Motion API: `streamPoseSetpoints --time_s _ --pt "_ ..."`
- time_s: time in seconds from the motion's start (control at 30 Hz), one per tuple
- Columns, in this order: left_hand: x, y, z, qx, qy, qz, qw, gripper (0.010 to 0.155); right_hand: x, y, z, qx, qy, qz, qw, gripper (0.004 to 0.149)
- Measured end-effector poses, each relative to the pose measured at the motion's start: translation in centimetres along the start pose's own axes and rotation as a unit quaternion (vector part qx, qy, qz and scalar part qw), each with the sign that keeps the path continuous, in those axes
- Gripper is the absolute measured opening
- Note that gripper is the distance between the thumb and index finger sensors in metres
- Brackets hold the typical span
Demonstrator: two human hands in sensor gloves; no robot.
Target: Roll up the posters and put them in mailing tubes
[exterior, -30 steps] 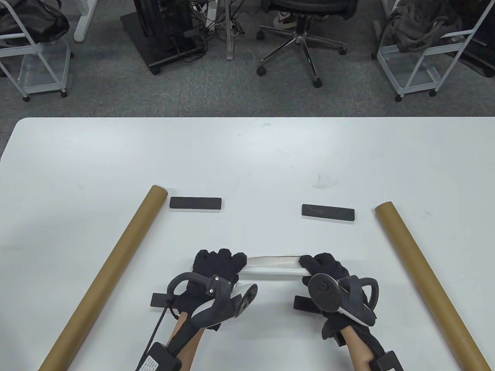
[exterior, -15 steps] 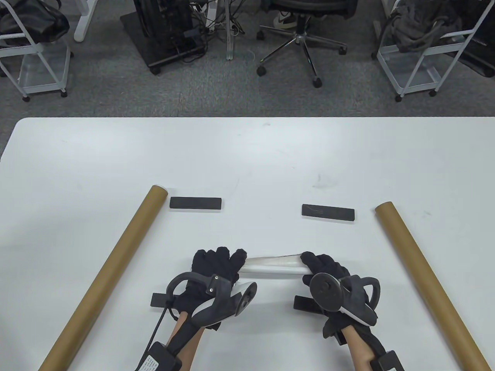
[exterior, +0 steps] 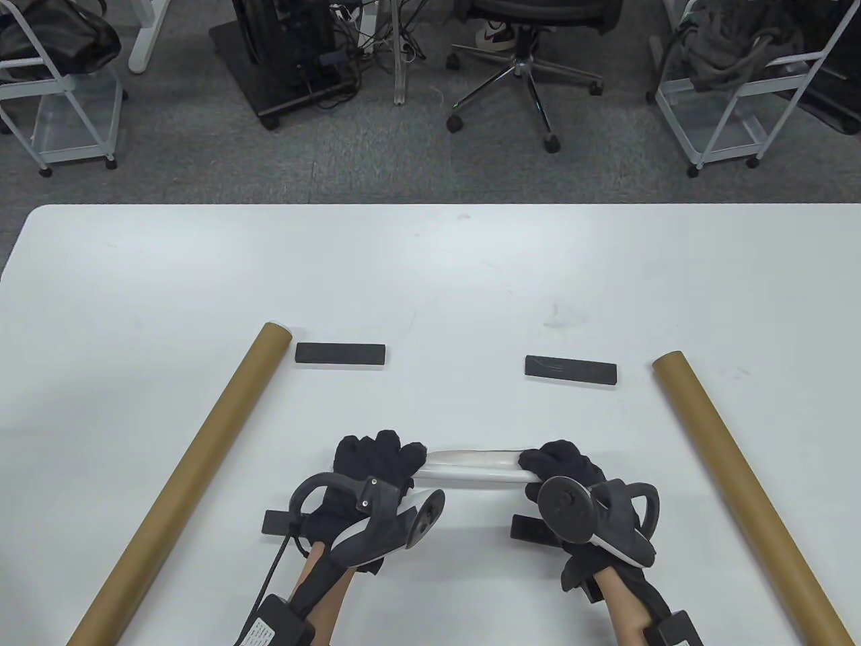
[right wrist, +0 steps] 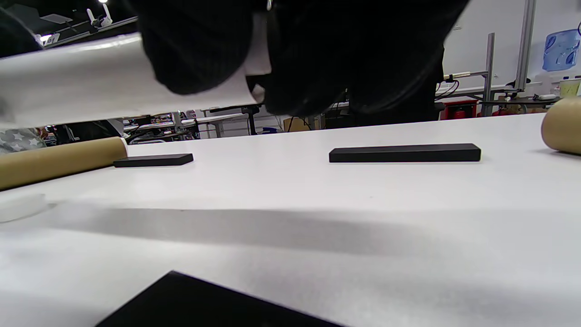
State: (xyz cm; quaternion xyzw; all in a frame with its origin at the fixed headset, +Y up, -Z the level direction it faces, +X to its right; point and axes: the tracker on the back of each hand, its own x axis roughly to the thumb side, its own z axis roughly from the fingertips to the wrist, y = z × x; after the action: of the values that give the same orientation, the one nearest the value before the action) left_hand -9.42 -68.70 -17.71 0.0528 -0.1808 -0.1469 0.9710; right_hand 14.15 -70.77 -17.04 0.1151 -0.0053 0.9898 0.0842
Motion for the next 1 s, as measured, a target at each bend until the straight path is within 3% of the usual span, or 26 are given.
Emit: streamPoseSetpoints --time_s 0.2,0.4,0.6,0.7,0.8,1.0 --pt "-0.14 0.00 0.03 -0.002 0.000 0.002 1.000 0.055 0.01 -0.04 -0.03 0.000 0.000 -0.008 1.000 0.052" --pt "-0.11 0.06 0.05 0.008 0.003 0.008 1.000 0.072 -0.33 -0.18 0.00 -0.004 0.006 -0.017 1.000 0.054" --pt "-0.18 -0.06 0.02 0.007 0.001 0.025 1.000 0.067 -0.10 -0.14 0.01 0.000 0.000 -0.015 1.000 0.060" --pt "-0.10 -0.01 0.04 0.013 -0.001 0.019 1.000 0.068 0.16 -0.26 0.04 -0.007 0.004 0.008 1.000 0.053" --pt "0.00 0.07 0.10 0.017 -0.006 0.000 1.000 0.057 0.25 -0.23 0.08 -0.008 0.003 0.009 1.000 0.050" --pt "-0.05 -0.16 -0.02 0.001 -0.006 0.023 1.000 0.055 0.28 -0.23 0.11 0.000 0.004 0.011 1.000 0.050"
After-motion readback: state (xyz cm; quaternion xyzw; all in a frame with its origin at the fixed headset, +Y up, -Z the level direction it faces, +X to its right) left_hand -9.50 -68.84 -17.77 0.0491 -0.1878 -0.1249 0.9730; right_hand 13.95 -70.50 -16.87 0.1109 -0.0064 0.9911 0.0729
